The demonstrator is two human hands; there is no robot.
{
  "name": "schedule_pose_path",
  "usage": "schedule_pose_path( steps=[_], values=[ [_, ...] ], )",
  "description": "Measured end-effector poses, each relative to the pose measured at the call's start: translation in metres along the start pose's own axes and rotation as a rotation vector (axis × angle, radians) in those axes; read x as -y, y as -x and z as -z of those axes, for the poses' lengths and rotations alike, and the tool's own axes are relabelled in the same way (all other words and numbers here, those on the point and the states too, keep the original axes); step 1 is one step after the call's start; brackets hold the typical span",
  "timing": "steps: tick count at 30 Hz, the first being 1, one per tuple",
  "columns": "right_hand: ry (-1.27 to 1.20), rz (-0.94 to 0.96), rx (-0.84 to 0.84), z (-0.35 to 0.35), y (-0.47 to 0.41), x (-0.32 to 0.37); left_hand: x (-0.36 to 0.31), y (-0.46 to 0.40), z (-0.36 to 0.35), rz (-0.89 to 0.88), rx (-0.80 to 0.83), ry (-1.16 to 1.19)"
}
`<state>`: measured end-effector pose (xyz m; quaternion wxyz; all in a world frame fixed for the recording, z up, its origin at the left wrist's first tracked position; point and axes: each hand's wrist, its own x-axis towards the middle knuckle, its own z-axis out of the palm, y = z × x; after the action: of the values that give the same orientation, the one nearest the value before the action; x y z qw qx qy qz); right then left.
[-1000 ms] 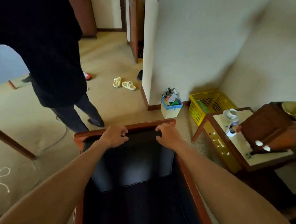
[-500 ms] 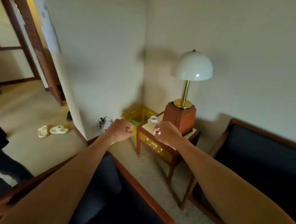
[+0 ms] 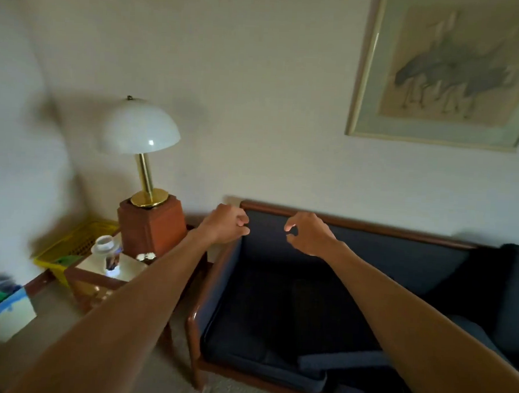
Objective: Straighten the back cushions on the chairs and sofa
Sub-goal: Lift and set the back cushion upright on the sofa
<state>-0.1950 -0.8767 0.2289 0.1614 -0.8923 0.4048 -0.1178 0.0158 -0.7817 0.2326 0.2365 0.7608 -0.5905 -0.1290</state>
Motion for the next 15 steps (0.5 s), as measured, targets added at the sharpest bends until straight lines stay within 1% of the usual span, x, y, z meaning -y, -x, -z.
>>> schedule_pose_path(
  steps=[3, 7, 11, 15],
  values=[
    [0.014, -0.098, -0.041, 0.032, 0.008, -0.088, -0.063, -0.057, -0.05, -0.096, 0.079, 0.036],
    [0.014, -0.233, -0.064, 0.051, 0.017, -0.182, -0.126, -0.116, -0.116, -0.175, 0.173, 0.022],
    [0.023, -0.327, -0.054, 0.048, 0.017, -0.261, -0.17, -0.166, -0.183, -0.249, 0.281, 0.018],
    [0.02, -0.441, -0.05, 0.031, 0.01, -0.336, -0.19, -0.208, -0.26, -0.275, 0.4, 0.01]
  ],
)
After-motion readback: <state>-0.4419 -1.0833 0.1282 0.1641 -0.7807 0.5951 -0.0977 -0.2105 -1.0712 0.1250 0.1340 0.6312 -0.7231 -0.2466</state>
